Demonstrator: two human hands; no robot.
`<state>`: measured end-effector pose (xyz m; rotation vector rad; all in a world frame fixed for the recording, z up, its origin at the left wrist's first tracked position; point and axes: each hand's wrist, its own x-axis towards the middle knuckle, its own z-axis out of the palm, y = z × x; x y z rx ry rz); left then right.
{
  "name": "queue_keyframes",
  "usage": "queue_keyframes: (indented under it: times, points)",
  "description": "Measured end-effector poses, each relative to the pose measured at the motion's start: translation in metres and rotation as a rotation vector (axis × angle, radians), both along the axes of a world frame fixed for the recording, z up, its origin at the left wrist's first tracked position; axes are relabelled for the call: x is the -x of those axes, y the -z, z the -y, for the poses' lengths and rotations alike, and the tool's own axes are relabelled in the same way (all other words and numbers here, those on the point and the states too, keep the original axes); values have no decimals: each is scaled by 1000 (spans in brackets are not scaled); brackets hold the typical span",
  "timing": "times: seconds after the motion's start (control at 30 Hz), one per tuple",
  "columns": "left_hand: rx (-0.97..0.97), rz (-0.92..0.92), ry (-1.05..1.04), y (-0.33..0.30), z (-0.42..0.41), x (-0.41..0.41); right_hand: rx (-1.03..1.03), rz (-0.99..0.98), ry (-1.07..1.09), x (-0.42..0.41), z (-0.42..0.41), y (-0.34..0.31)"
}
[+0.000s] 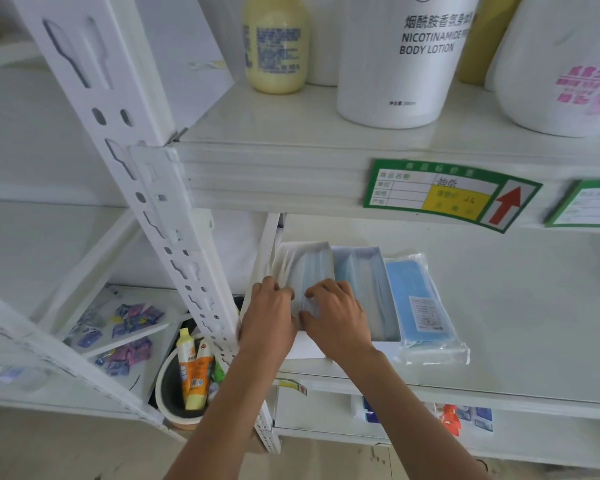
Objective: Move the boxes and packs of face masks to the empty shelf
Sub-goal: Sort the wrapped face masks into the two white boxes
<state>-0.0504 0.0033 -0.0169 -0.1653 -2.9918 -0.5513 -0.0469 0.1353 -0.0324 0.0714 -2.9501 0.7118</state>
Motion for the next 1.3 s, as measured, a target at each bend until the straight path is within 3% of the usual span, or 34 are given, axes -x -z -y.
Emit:
queue_keyframes:
  times: [0.67,1.1,1.3]
  points:
    - [-38,39,-68,-3,-5,7,-34,17,-29,-1,-1,2]
    - [-138,-63,-85,8,-3,9,49,7,17,-2,1,5]
    - [-282,-163,-97,9,-4,4,63,-7,29,-1,-1,8]
